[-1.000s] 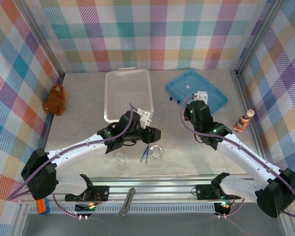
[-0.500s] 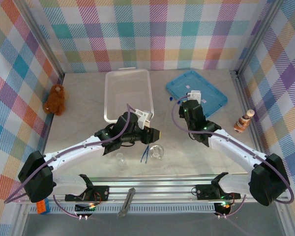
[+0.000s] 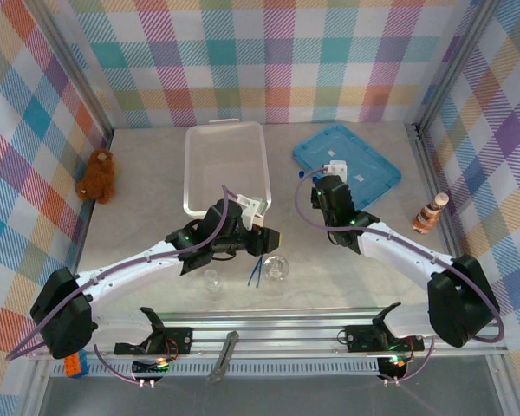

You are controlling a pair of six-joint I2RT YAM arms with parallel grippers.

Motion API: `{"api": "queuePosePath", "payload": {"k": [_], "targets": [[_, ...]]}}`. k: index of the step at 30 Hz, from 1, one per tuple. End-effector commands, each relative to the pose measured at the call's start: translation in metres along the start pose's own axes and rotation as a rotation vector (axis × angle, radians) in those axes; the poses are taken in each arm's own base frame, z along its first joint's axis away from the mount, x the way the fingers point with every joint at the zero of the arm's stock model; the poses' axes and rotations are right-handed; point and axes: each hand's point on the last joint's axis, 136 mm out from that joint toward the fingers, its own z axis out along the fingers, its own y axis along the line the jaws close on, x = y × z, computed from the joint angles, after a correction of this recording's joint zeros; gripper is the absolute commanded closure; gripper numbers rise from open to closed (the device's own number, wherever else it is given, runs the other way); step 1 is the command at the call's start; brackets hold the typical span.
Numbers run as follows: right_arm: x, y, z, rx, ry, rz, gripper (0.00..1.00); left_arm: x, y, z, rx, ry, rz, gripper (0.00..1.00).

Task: Organize the chemistry lab equipment

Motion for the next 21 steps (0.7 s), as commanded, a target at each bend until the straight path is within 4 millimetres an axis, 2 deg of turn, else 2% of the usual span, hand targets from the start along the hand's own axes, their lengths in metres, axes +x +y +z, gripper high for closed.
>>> {"api": "queuePosePath", "payload": {"k": [1,21], "targets": [[-0.009,-0.003,0.004,0.019,-0.033,0.025,0.79,-0.003,0.004,-0.006,-0.012,-0.017,-0.004,0.54],[-0.003,0.001,0.019,0.011,-0.009,0.030,0.79,-0.002,0.004,0.000,-0.010,-0.003,0.000,0.54]]}}
